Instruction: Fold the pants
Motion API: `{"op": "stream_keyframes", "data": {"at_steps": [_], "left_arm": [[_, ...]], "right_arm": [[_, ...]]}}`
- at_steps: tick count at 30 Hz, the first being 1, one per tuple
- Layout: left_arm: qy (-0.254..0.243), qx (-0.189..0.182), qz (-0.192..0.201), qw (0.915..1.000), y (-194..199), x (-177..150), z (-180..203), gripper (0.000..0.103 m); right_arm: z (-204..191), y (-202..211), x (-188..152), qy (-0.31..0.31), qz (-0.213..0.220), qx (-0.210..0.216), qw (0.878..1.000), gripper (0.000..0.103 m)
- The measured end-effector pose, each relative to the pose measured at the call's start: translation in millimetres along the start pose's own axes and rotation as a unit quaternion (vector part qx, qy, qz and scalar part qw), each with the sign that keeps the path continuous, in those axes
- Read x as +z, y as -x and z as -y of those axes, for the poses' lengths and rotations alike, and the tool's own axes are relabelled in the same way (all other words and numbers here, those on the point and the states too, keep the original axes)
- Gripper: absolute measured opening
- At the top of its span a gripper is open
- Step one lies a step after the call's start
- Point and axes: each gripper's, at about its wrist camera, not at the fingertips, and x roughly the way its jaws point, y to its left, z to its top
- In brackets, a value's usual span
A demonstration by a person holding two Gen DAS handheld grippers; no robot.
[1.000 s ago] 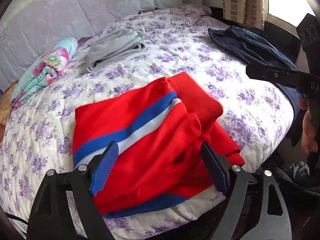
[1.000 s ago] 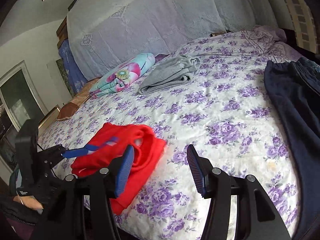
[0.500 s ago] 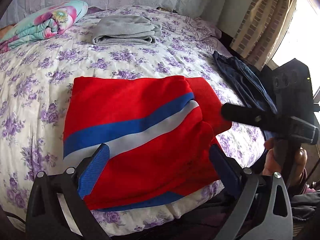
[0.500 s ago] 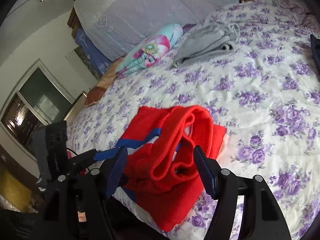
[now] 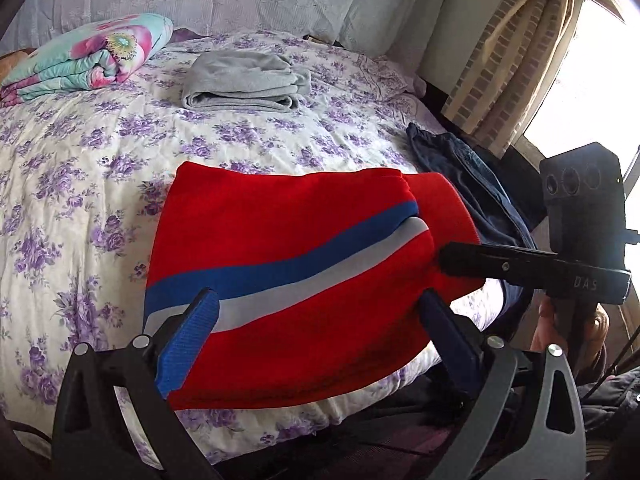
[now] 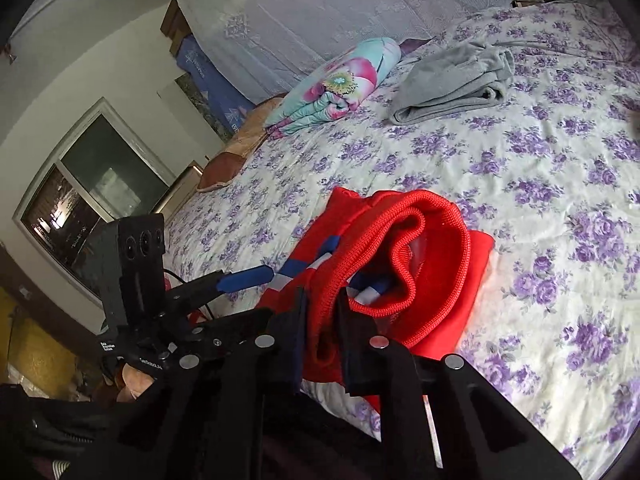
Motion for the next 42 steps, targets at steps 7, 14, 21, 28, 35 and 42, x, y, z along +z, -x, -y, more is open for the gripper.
{"op": "stream_keyframes", "data": {"at_steps": [7, 14, 21, 28, 35, 42], "left_arm": [[0.0, 0.014, -0.035, 0.9993, -28, -8, -5, 0.097], [-0.004, -0.004, -0.025, 0.9997, -24, -1, -3, 0.098], [0.004, -0.009, -0.031, 0.9995, -36, -9, -16, 0.098], [0.086, -0.07, -0.002, 0.9939, 5, 21, -90, 0.098], [0.157, -0.143, -0.094, 0.9727, -73, 25, -135, 0.098], [0.118, -0.147, -0.108, 0.9761, -92, 32, -107, 0.098]], "right_arm": [[22, 0, -17, -0.021, 0.003, -0.037, 0.999, 0.031], [-6, -3, 27, 0.032, 0.042, -0.036, 0.998, 0.034], [43, -29, 19, -0.051, 0.012, -0.025, 0.998, 0.026], [59, 21, -13, -0.077, 0.051, -0.05, 0.994, 0.1], [85, -33, -24, -0.129, 0.021, 0.011, 0.991, 0.1], [81, -68, 4, -0.142, -0.031, 0.081, 0.986, 0.1]]}}
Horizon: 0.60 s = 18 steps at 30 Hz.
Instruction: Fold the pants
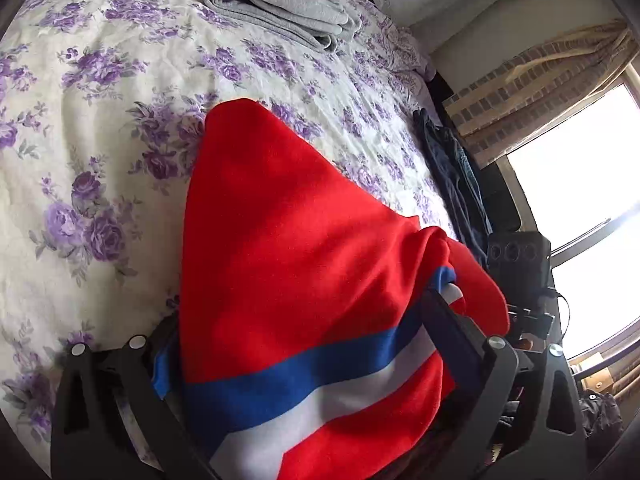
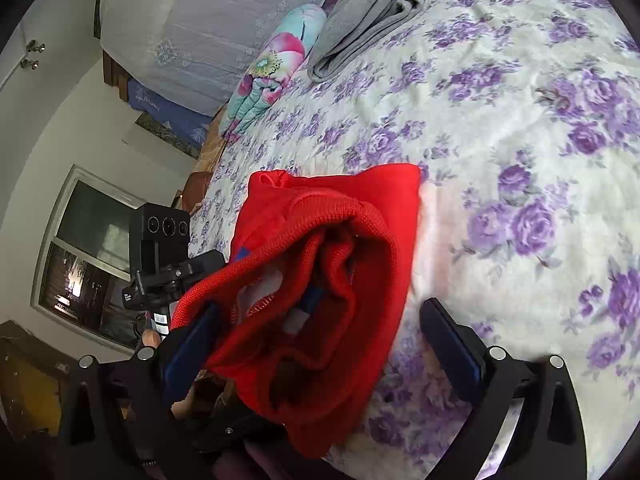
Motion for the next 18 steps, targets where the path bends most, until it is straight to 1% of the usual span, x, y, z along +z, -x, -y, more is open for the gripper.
{"op": "stream_keyframes", "data": {"at_steps": [1, 3, 6, 8, 9, 11, 14, 16, 18], "left_arm": [[-0.001, 0.002, 0.0, 1.0, 0, -1, 2, 0.098], [0.008, -0.008, 0.003, 0.9999, 3, -1, -1, 0.098], [0.022, -0.027, 0.007, 0.9994, 9, -2, -9, 0.098], [0.021, -0.029, 0.009, 0.9993, 10, -3, -12, 0.098], [0.021, -0.028, 0.009, 0.9994, 10, -3, -12, 0.098], [0.017, -0.023, 0.009, 0.9995, 8, -3, -10, 0.098], [0.004, -0.011, 0.011, 0.9999, 4, -3, -4, 0.098], [-0.005, 0.002, 0.014, 0.9999, 4, -6, -1, 0.098], [-0.018, 0.025, 0.015, 0.9994, 2, -9, 5, 0.098]], "right_arm": [[-1, 1, 1, -0.009, -0.008, 0.02, 1.0, 0.1], [-2, 14, -2, -0.022, -0.006, 0.068, 0.997, 0.1], [2, 32, -11, -0.028, -0.003, 0.087, 0.996, 0.1], [12, 34, -18, -0.056, -0.01, 0.122, 0.991, 0.1], [15, 33, -21, -0.061, -0.011, 0.128, 0.99, 0.1], [16, 28, -21, -0.056, -0.007, 0.108, 0.993, 0.099], [3, 10, -10, -0.04, -0.006, 0.089, 0.995, 0.1], [-5, -3, -3, -0.033, -0.01, 0.075, 0.997, 0.1], [-10, -12, 1, -0.028, -0.015, 0.052, 0.998, 0.1]]}}
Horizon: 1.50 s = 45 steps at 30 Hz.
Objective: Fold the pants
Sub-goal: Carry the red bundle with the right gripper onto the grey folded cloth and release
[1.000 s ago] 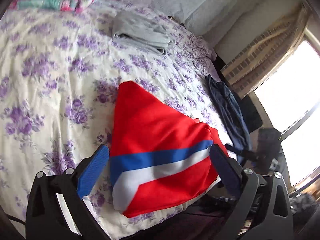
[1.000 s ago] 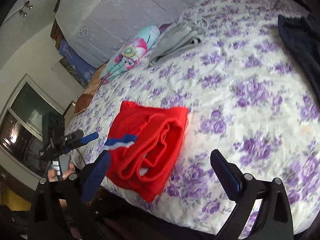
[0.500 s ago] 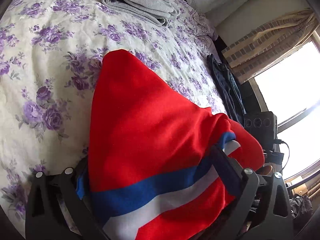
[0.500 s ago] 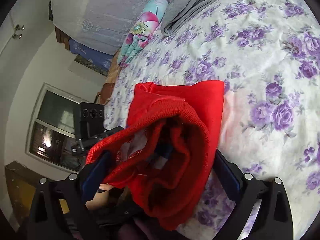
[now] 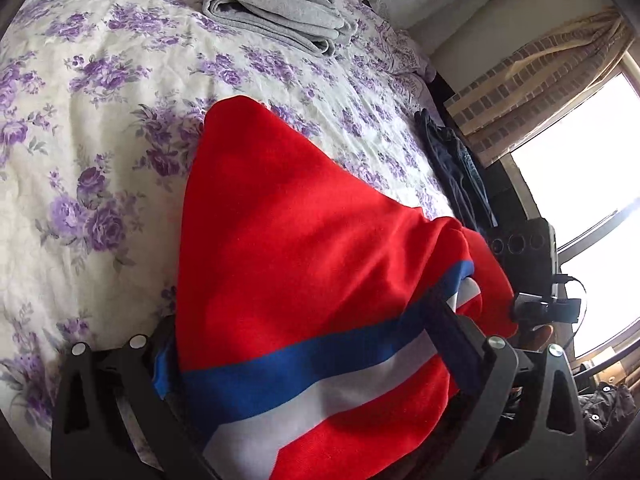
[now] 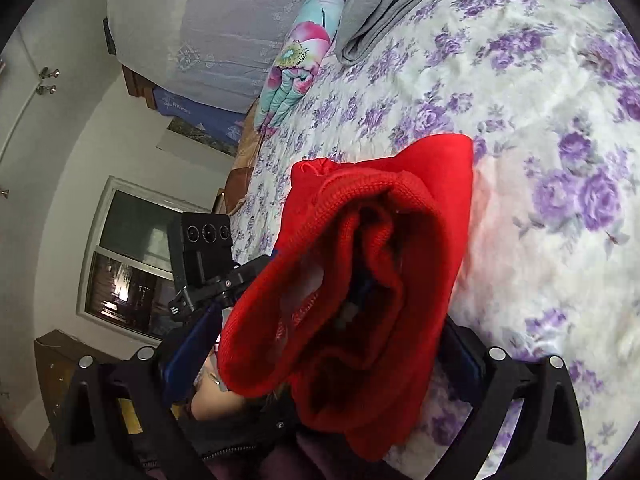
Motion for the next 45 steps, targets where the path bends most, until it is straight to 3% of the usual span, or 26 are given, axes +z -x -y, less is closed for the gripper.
{"op": "stream_keyframes", "data": {"at_steps": [1, 2, 3, 7, 12, 16, 19, 25, 30, 32, 33, 34, 35, 37, 40, 43, 45], "left_arm": [[-0.009, 0.014, 0.001, 0.9999, -1, -1, 3, 0.098], [-0.017, 0.028, 0.004, 0.9995, -1, -3, 7, 0.098], [-0.024, 0.042, 0.008, 0.9988, -2, -5, 11, 0.098], [-0.021, 0.054, 0.026, 0.998, 8, -6, 18, 0.09], [-0.024, 0.022, 0.042, 0.9986, 28, 12, 45, 0.087], [-0.037, 0.017, 0.059, 0.9974, 34, 49, 64, 0.087], [-0.035, 0.005, 0.076, 0.9965, 37, 104, 74, 0.087], [-0.059, 0.013, 0.143, 0.9879, 43, 252, 90, 0.087], [-0.007, 0.022, 0.164, 0.9862, -4, 360, 31, 0.088], [0.016, 0.044, 0.15, 0.9876, -42, 390, -7, 0.088], [0.037, 0.064, 0.135, 0.988, -62, 400, -28, 0.088], [0.067, 0.086, 0.119, 0.9869, -81, 405, -52, 0.088], [0.099, 0.099, 0.105, 0.9846, -94, 406, -74, 0.088], [0.137, 0.053, 0.114, 0.9826, -94, 404, -96, 0.088], [0.126, 0.026, 0.139, 0.9819, -65, 399, -94, 0.089], [0.122, 0.049, 0.168, 0.9771, -17, 386, -77, 0.09], [0.088, 0.068, 0.177, 0.9779, 16, 366, -46, 0.091]], "right_arm": [[-3, -2, 0, 0.004, 0.0, -0.014, 1.0, 0.094], [-5, -2, -1, 0.018, -0.003, -0.029, 0.999, 0.069], [-7, -1, -3, 0.031, -0.004, -0.04, 0.999, 0.056], [-15, 19, -8, 0.056, 0.02, -0.034, 0.998, 0.04], [-40, 44, 6, 0.092, 0.038, -0.023, 0.995, 0.039], [-56, 61, 49, 0.115, 0.06, -0.029, 0.991, 0.039], [-78, 72, 103, 0.147, 0.08, -0.047, 0.985, 0.039], [-113, 69, 245, 0.213, 0.13, -0.092, 0.964, 0.041], [-72, 11, 353, 0.216, 0.15, -0.162, 0.951, 0.044], [-35, -23, 382, 0.2, 0.158, -0.232, 0.939, 0.055], [-15, -40, 392, 0.183, 0.159, -0.288, 0.926, 0.058], [3, -50, 399, 0.167, 0.162, -0.328, 0.916, 0.064], [13, -48, 399, 0.158, 0.184, -0.322, 0.915, 0.068], [11, -29, 390, 0.152, 0.242, -0.309, 0.907, 0.078], [-16, 2, 376, 0.186, 0.288, -0.331, 0.879, 0.08], [-45, 51, 353, 0.191, 0.318, -0.307, 0.877, 0.082], [-72, 82, 323, 0.197, 0.322, -0.285, 0.881, 0.083]]}}
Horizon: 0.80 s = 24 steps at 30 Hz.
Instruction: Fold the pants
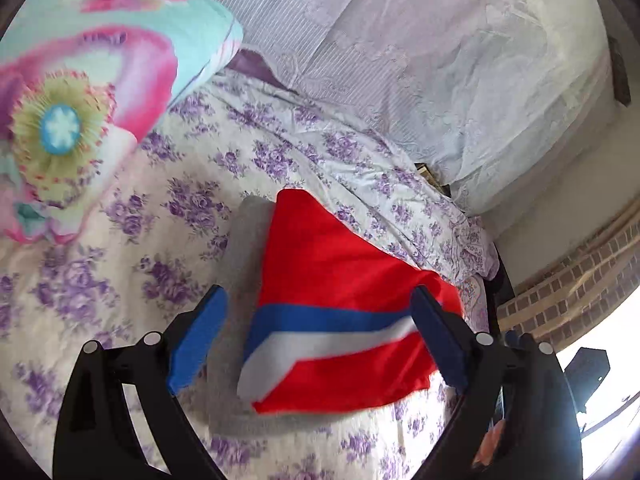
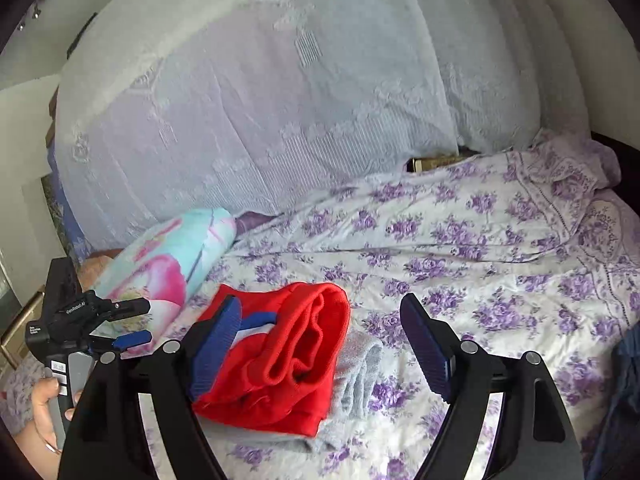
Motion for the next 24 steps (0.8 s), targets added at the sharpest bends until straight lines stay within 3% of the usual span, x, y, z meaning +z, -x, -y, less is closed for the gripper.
{"op": "stream_keyframes", "data": {"at_steps": [2, 5, 9, 12, 14, 16, 22, 24], "left_arm": [[-0.052, 0.02, 0.02, 0.9983, 49, -24, 32, 0.094], [-0.098, 0.008, 0.039, 0.9944, 131, -73, 69, 0.098], [-0.155, -0.003, 0.076, 0.9849, 243, -151, 118, 0.098], [-0.183, 0.005, 0.089, 0.9791, 302, -204, 139, 0.098], [-0.194, 0.023, 0.099, 0.9756, 324, -238, 144, 0.098], [-0.204, 0.067, 0.119, 0.9694, 334, -275, 142, 0.098], [-0.226, 0.204, 0.146, 0.9412, 292, -359, 111, 0.098], [-0.218, 0.219, 0.148, 0.9395, 277, -377, 94, 0.098]], "right_arm": [[-11, 61, -4, 0.003, 0.004, 0.027, 1.0, 0.089], [-30, 161, -22, 0.018, 0.018, 0.062, 0.998, 0.099], [-52, 284, -47, 0.062, 0.042, 0.077, 0.994, 0.099], [-60, 343, -71, 0.079, 0.037, 0.077, 0.993, 0.099], [-61, 363, -97, 0.082, 0.028, 0.068, 0.994, 0.099], [-58, 368, -126, 0.086, 0.016, 0.043, 0.995, 0.099], [-56, 340, -218, 0.102, 0.02, -0.067, 0.992, 0.099], [-59, 325, -241, 0.102, 0.021, -0.098, 0.99, 0.099]]}}
